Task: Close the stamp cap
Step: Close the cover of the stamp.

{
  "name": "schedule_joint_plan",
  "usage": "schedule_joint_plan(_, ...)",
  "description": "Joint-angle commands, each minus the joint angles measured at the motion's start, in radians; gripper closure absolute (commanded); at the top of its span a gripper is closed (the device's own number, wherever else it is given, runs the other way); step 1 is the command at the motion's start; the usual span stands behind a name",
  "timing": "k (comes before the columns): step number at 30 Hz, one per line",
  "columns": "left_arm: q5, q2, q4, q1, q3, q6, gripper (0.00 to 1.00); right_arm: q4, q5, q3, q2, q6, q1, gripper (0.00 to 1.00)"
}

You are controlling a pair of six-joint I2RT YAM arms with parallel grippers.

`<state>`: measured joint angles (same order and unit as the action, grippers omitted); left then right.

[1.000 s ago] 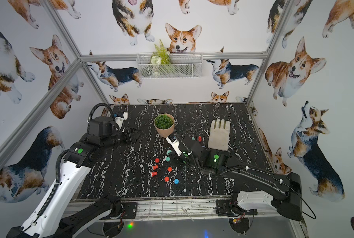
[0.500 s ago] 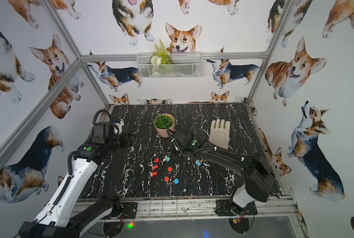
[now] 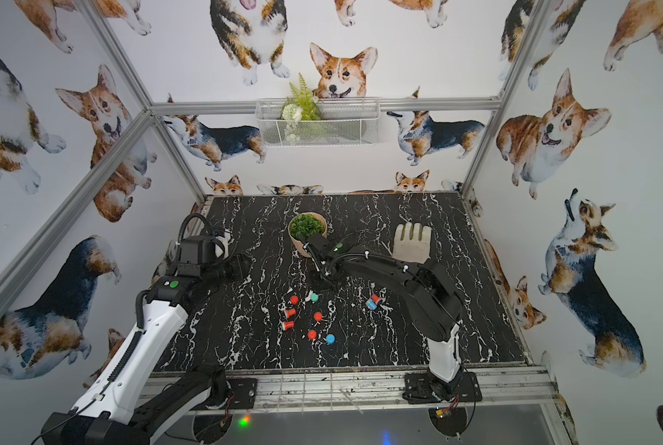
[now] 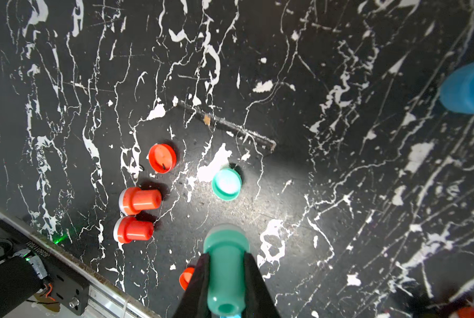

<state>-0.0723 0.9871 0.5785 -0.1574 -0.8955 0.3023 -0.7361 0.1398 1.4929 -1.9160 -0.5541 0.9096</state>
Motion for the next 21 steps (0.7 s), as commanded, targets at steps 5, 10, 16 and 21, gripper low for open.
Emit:
schedule_joint_plan(5, 0.032, -0.005, -0.031, 0.002, -0.002, -0.015, 0.46, -0.038, 0.001, 0.074, -0.086, 0.002, 0.000, 1.00)
schedule_joint_plan(10, 0.036, -0.007, -0.033, 0.002, -0.003, -0.016, 0.46, -0.037, 0.016, 0.082, -0.120, 0.006, 0.000, 1.00)
schedule_joint_plan(16, 0.032, -0.006, -0.037, 0.002, -0.002, -0.016, 0.46, -0.032, 0.025, 0.095, -0.148, 0.011, 0.000, 1.00)
schedule_joint_plan(21, 0.033, -0.005, -0.037, 0.001, -0.002, -0.017, 0.46, -0.031, 0.038, 0.111, -0.166, 0.013, 0.003, 1.00)
